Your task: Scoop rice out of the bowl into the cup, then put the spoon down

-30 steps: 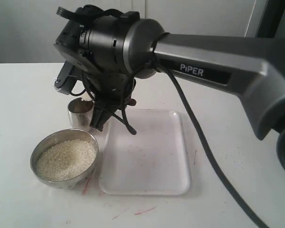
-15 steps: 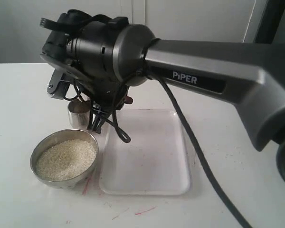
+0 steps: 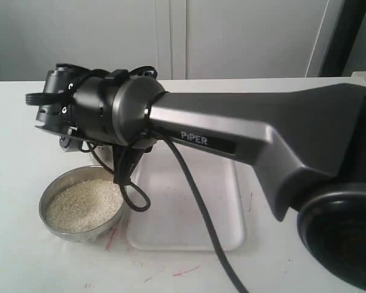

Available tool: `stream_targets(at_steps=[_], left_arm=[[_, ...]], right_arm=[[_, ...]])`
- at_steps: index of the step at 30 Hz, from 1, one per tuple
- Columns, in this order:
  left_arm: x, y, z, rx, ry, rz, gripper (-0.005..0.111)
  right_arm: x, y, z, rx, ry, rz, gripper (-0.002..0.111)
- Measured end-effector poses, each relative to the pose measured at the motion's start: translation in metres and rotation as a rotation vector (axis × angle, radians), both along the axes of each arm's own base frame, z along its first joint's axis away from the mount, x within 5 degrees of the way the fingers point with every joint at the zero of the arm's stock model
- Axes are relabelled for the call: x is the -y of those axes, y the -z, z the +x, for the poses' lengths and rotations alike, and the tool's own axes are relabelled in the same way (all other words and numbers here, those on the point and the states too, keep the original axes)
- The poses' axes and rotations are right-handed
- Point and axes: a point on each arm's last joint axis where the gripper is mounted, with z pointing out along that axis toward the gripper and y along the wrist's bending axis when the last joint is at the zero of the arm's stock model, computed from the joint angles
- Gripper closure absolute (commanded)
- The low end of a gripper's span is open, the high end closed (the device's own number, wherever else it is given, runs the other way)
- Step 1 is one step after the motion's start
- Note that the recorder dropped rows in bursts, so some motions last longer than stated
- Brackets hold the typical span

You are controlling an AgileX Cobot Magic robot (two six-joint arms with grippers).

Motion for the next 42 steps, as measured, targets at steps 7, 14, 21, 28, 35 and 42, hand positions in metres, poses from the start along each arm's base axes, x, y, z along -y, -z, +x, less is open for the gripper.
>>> stream_targets(at_steps=[7,14,21,28,35,42], left_arm=[[0.000,0.000,0.000,0.000,0.000,0.000,0.092],[0.000,0.000,0.000,0.000,0.000,0.000,0.092],[0.000,0.000,0.000,0.000,0.000,0.000,0.092],[0.000,0.000,0.000,0.000,0.000,0.000,0.092],[0.000,0.000,0.000,0.000,0.000,0.000,0.092],[0.000,0.000,0.000,0.000,0.000,0.000,0.092]], right_arm=[[-0.009,-0.003,-0.003,0.096,-0.018,-0.037,0.108],[-0.012,-0.005,-0.005,0.119,-0.031,-0.048,0.108],[-0.012,-0.005,-0.005,0.123,-0.032,-0.051,0.108],[-0.012,-0.005,-0.005,0.123,-0.032,-0.051,0.108],[-0.012,-0.005,-0.005,0.109,-0.065,-0.085,0.108],[-0.011,-0.006,-0.004,0.124,-0.070,-0.097,0.108]])
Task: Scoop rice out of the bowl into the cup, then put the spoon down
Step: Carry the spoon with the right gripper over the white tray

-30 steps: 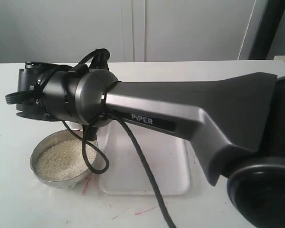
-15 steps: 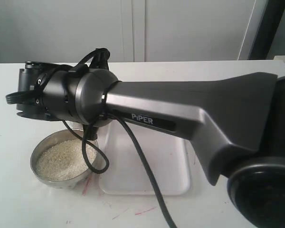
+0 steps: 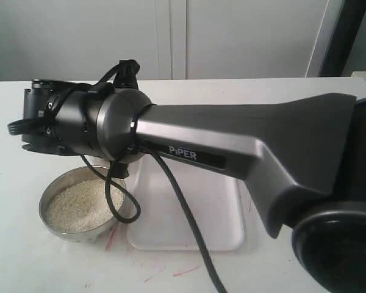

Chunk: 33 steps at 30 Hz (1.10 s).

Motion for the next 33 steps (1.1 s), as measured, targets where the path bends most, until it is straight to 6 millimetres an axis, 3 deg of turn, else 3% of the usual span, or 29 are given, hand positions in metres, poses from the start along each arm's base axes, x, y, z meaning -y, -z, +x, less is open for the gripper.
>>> stream_targets(at_steps=[11,18,25,33], left_arm=[[0.000,0.000,0.000,0.000,0.000,0.000,0.092],[0.000,0.000,0.000,0.000,0.000,0.000,0.092],[0.000,0.000,0.000,0.000,0.000,0.000,0.092],[0.000,0.000,0.000,0.000,0.000,0.000,0.092]], right_arm=[[-0.001,0.002,-0.002,-0.023,0.018,0.032,0.108],[0.003,-0.004,-0.009,-0.119,0.091,0.186,0.108],[0.041,-0.045,-0.002,-0.222,0.229,0.440,0.108],[0.096,-0.116,-0.008,-0.248,0.381,0.801,0.108]])
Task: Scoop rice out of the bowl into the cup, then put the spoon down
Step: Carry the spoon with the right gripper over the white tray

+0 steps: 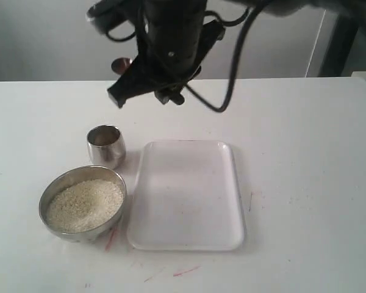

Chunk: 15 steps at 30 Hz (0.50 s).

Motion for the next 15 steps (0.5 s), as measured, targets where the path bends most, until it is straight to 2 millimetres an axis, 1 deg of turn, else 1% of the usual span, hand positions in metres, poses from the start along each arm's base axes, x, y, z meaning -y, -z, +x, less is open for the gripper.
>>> stream_targets(at_steps=[3,6,9,15], left_arm=[[0.000,0.000,0.000,0.000,0.000,0.000,0.092],[0.000,0.000,0.000,0.000,0.000,0.000,0.092],[0.000,0.000,0.000,0.000,0.000,0.000,0.092],[0.000,0.000,0.000,0.000,0.000,0.000,0.092]], right_arm=[[0.017,-0.017,-0.008,0.010,0.034,0.055,0.108],[0.032,-0.024,-0.019,0.011,0.063,0.066,0.108],[0.043,-0.021,-0.034,-0.024,0.084,0.079,0.108],[0.057,-0.006,-0.066,-0.140,0.198,0.157,0.108]])
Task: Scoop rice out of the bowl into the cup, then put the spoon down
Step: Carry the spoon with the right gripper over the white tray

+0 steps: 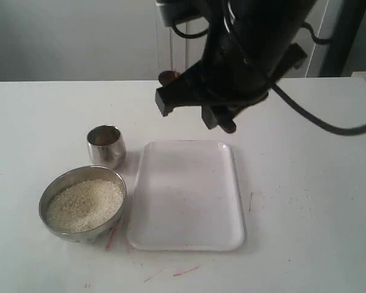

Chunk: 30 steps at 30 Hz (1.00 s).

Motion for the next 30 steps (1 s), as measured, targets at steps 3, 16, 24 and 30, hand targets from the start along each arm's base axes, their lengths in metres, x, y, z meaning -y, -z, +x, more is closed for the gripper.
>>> stream_targets(at_steps=[3,16,24,30], left_arm=[[0.000,0.000,0.000,0.000,0.000,0.000,0.092],[0.000,0.000,0.000,0.000,0.000,0.000,0.092],[0.000,0.000,0.000,0.000,0.000,0.000,0.092],[0.000,0.000,0.000,0.000,0.000,0.000,0.092]], right_arm=[[0.005,0.008,-0.013,-0.061,0.067,0.044,0.108],[0.015,0.032,-0.037,-0.172,0.270,0.137,0.108],[0.003,0.041,-0.023,-0.077,0.392,0.352,0.108],[-0.007,0.072,-0.003,-0.058,0.440,0.347,0.108]])
